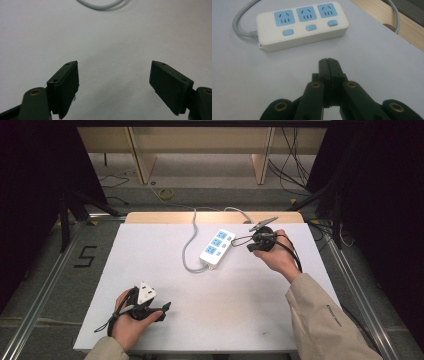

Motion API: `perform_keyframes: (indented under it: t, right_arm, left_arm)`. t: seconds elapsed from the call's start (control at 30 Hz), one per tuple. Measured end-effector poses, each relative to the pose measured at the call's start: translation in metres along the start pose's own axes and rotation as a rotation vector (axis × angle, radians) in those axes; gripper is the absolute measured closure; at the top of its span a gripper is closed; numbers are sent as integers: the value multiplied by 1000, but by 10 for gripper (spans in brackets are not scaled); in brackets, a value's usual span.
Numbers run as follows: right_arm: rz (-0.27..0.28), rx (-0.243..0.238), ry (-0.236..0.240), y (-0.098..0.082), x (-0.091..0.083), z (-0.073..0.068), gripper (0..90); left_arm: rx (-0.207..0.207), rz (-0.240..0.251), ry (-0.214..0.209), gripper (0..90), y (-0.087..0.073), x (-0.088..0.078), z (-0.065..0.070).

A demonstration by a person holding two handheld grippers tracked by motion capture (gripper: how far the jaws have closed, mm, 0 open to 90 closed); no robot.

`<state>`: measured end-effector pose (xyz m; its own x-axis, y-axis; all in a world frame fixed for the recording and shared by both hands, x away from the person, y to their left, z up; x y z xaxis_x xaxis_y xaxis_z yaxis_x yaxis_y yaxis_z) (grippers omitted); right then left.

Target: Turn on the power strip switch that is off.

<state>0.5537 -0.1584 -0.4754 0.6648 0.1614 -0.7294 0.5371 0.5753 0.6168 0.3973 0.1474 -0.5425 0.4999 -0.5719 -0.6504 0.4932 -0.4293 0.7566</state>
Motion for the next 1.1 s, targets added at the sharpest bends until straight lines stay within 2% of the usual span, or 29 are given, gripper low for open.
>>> perform_keyframes:
  t: [1.1]
  right_arm:
    - [-20,-9,3,18,11,0,900]
  left_arm:
    - [5,-1,-5,236,1,1,3]
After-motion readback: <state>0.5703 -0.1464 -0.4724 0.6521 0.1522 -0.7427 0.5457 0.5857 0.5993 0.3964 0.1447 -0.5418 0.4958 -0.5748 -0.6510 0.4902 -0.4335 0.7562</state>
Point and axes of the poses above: each handheld gripper's, and its own axes: x roughly forward along the jaws, y roughly out of its top, z roughly to its right, the point moved 10 cm from there along x, roughly forward along the jaws, and after that the axes turned 15 degrees about -y, right-handed, at the moved point
